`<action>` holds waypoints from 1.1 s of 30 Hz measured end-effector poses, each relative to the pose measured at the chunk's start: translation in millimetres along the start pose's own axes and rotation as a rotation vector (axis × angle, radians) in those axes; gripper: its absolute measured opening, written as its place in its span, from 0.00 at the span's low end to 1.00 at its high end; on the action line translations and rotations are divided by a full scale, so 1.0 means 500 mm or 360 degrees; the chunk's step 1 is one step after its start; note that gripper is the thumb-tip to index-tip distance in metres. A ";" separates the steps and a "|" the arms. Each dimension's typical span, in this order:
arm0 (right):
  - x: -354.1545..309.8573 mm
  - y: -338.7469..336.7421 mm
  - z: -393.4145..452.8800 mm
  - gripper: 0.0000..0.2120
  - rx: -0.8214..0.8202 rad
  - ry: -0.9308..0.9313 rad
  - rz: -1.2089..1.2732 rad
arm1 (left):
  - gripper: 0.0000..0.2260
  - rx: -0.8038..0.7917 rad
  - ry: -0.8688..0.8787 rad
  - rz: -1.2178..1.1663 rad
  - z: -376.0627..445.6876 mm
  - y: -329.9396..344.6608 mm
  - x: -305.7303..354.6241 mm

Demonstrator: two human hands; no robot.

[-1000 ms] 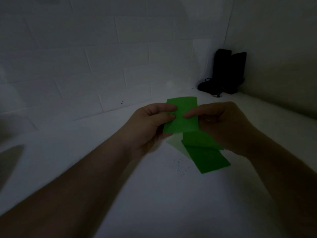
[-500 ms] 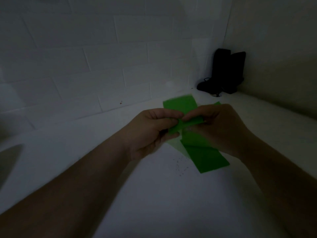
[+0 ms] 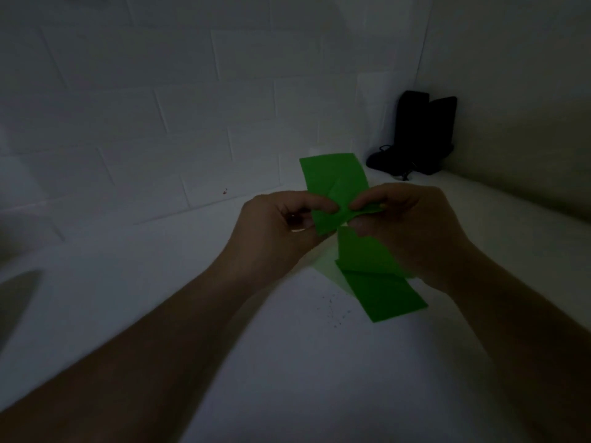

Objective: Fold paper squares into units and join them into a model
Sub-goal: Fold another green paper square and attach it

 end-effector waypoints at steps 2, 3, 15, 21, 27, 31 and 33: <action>-0.003 0.002 -0.001 0.13 -0.0030 -0.0007 0.0086 | 0.10 0.0061 -0.0001 -0.0067 0.001 -0.006 -0.002; -0.005 0.003 -0.002 0.14 -0.0041 -0.0014 0.0120 | 0.10 0.0075 0.0006 -0.0097 0.000 -0.008 0.001; -0.034 -0.022 -0.007 0.17 0.0131 -0.0166 0.0006 | 0.10 0.0187 0.0084 -0.0179 0.003 -0.024 0.018; -0.032 -0.020 -0.003 0.17 0.0118 -0.0142 0.0135 | 0.11 0.0239 0.0041 -0.0148 0.007 -0.027 0.014; -0.026 -0.020 -0.002 0.17 0.0154 -0.0061 0.0316 | 0.08 0.0248 -0.0093 -0.0377 0.006 -0.016 0.007; -0.014 -0.013 -0.004 0.14 0.0193 0.0031 0.0435 | 0.06 0.0295 -0.0266 -0.0661 0.004 -0.005 -0.007; -0.009 -0.008 -0.005 0.10 0.0216 0.0064 0.0464 | 0.07 0.0315 -0.0388 -0.0865 0.002 0.004 -0.018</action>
Point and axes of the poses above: each hand's wrist, its own z-axis towards the middle knuckle, its own y-axis out of the palm, x = y × z, the point moved 8 cm from there along z, towards the middle knuckle, and after that the axes turned 8 degrees about -z, right-handed, at the moved point
